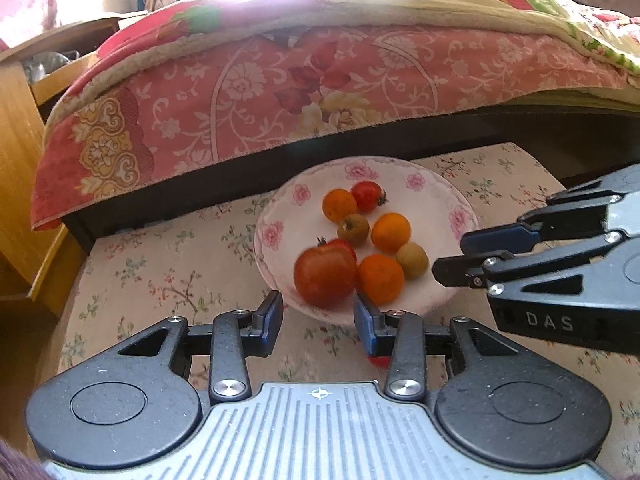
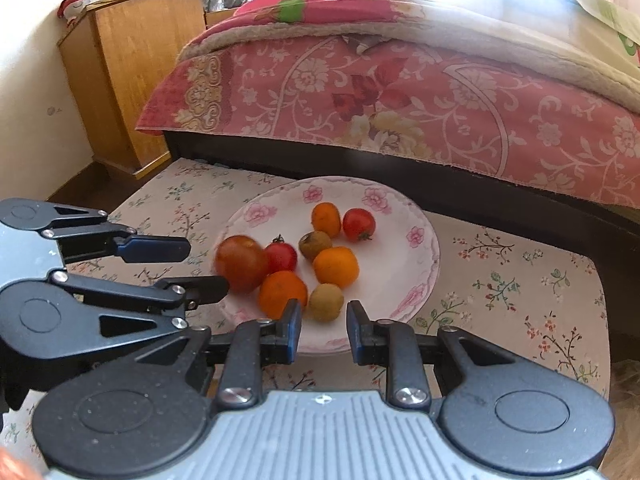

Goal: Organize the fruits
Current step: 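Open the left tool to drop the large tomato while the right tool releases its fruit, then move the left tool toward a brown kiwi-like fruit while the right tool approaches a cherry tomato, then grasp the brown fruit with the left tool while the right tool grasps the red cherry tomato, then lift the brown fruit with the left tool while the right tool lifts the cherry tomato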

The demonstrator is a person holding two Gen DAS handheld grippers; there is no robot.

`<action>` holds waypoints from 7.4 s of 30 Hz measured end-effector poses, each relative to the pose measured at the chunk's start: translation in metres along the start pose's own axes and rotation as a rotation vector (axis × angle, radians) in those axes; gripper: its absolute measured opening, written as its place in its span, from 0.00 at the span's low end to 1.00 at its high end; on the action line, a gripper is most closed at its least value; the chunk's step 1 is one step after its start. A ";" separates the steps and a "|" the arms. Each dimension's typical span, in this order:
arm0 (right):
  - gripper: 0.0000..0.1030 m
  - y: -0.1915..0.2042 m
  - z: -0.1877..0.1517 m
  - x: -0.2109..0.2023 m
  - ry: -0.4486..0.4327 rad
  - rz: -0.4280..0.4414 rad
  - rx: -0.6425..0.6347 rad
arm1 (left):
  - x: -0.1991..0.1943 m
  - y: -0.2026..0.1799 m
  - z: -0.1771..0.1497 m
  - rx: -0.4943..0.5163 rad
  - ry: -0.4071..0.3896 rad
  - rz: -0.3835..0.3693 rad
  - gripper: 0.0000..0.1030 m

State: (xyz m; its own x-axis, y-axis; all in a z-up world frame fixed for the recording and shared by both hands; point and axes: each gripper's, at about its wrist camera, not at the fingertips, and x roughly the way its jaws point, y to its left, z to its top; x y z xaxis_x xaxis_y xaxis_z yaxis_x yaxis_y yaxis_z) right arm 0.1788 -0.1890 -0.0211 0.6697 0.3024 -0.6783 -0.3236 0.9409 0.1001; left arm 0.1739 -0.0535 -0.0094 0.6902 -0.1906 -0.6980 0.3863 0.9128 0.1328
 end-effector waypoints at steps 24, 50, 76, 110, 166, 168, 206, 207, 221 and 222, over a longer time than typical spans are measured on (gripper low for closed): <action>0.28 0.011 -0.019 -0.010 0.062 0.072 -0.012 | -0.010 -0.032 -0.041 0.069 0.083 -0.104 0.47; 0.29 0.009 -0.021 -0.005 0.075 0.076 -0.004 | -0.003 -0.038 -0.042 0.098 0.093 -0.093 0.41; 0.29 0.019 -0.019 0.003 0.093 0.095 -0.013 | -0.009 -0.028 -0.045 0.113 0.094 -0.058 0.36; 0.39 0.029 -0.017 0.019 0.119 0.117 -0.017 | -0.011 -0.023 -0.048 0.109 0.106 -0.056 0.36; 0.42 0.018 -0.081 -0.033 0.134 -0.018 -0.075 | -0.018 -0.037 -0.057 0.119 0.085 0.017 0.56; 0.48 0.017 -0.081 -0.032 0.133 -0.008 -0.083 | -0.017 -0.038 -0.056 0.112 0.088 0.013 0.51; 0.35 0.019 -0.065 -0.014 0.148 -0.034 -0.134 | -0.020 -0.039 -0.058 0.083 0.110 -0.042 0.35; 0.35 0.018 -0.066 -0.015 0.150 -0.032 -0.130 | -0.019 -0.039 -0.058 0.084 0.110 -0.042 0.35; 0.35 0.017 -0.068 -0.017 0.153 -0.033 -0.135 | -0.017 -0.045 -0.055 0.117 0.113 -0.030 0.35; 0.35 0.017 -0.068 -0.017 0.153 -0.032 -0.134 | -0.017 -0.045 -0.055 0.117 0.114 -0.029 0.35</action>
State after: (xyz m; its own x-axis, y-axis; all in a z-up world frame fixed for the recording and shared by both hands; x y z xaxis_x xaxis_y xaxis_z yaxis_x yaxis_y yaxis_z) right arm 0.1160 -0.1883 -0.0576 0.5748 0.2363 -0.7835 -0.3966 0.9179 -0.0141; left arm 0.1114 -0.0719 -0.0421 0.6063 -0.1683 -0.7773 0.4785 0.8578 0.1875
